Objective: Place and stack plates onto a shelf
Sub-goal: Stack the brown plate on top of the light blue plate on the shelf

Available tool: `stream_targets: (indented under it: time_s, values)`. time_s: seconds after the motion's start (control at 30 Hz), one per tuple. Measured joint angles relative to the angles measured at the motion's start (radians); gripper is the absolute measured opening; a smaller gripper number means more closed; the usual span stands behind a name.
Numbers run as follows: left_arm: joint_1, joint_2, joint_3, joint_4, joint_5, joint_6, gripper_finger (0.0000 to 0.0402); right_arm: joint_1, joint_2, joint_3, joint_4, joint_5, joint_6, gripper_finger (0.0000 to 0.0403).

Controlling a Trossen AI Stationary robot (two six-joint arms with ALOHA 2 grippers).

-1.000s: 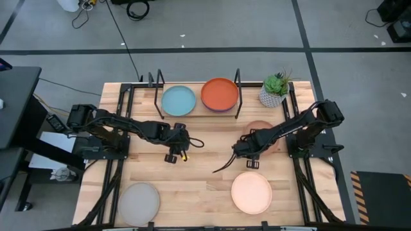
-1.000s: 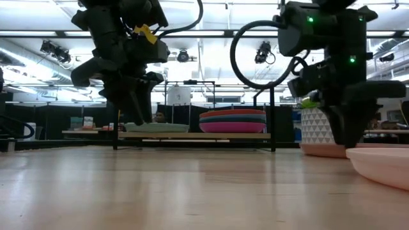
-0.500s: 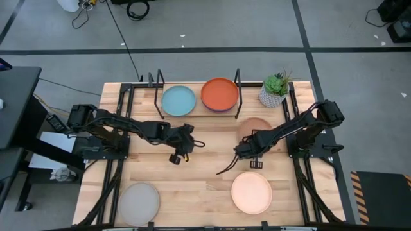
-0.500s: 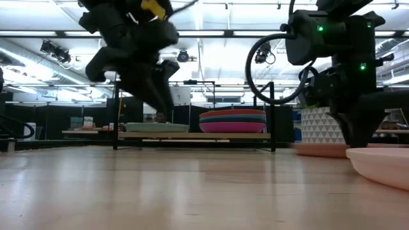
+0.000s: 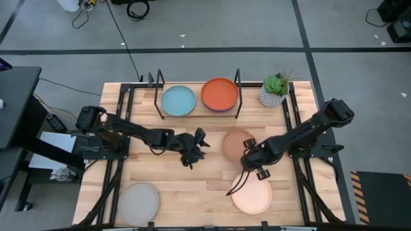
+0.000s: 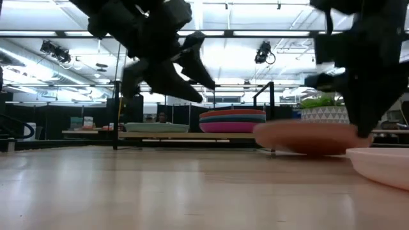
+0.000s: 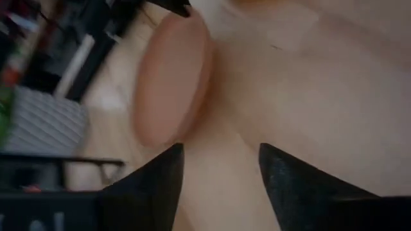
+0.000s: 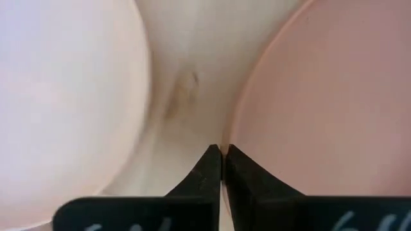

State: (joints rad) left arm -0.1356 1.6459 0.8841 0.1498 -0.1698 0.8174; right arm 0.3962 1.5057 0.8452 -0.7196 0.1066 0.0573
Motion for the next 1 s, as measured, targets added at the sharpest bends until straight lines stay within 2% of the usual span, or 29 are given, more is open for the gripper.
stream_targets:
  time_s: [0.1, 0.2, 0.33, 0.57, 0.7, 0.83, 1.0]
  values:
    - [-0.012, 0.048, -0.001, 0.114, -0.053, 0.081, 0.024, 0.012, -0.039, 0.0, 0.036, -0.01, -0.016, 0.0019]
    - [-0.013, 0.089, 0.0, 0.194, -0.064, 0.117, 0.0253, 0.018, -0.066, 0.0, 0.072, -0.023, -0.042, 0.0021]
    - [-0.009, 0.14, -0.002, 0.244, -0.062, 0.161, 0.0253, 0.018, -0.09, 0.0, 0.107, -0.002, -0.075, 0.0019]
    - [-0.007, 0.216, 0.0, 0.449, -0.049, 0.216, 0.0247, 0.014, -0.1, 0.0, 0.2, -0.001, -0.178, 0.002]
    - [-0.008, 0.235, 0.001, 0.482, -0.042, 0.223, 0.0246, 0.013, -0.101, 0.0, 0.222, -0.001, -0.207, 0.002]
    - [-0.007, 0.236, 0.001, 0.483, -0.043, 0.212, 0.0223, 0.013, -0.101, 0.0, 0.222, -0.001, -0.207, 0.002]
    - [-0.007, 0.236, 0.001, 0.478, -0.043, 0.206, 0.0163, 0.013, -0.101, 0.0, 0.231, -0.001, -0.196, 0.002]
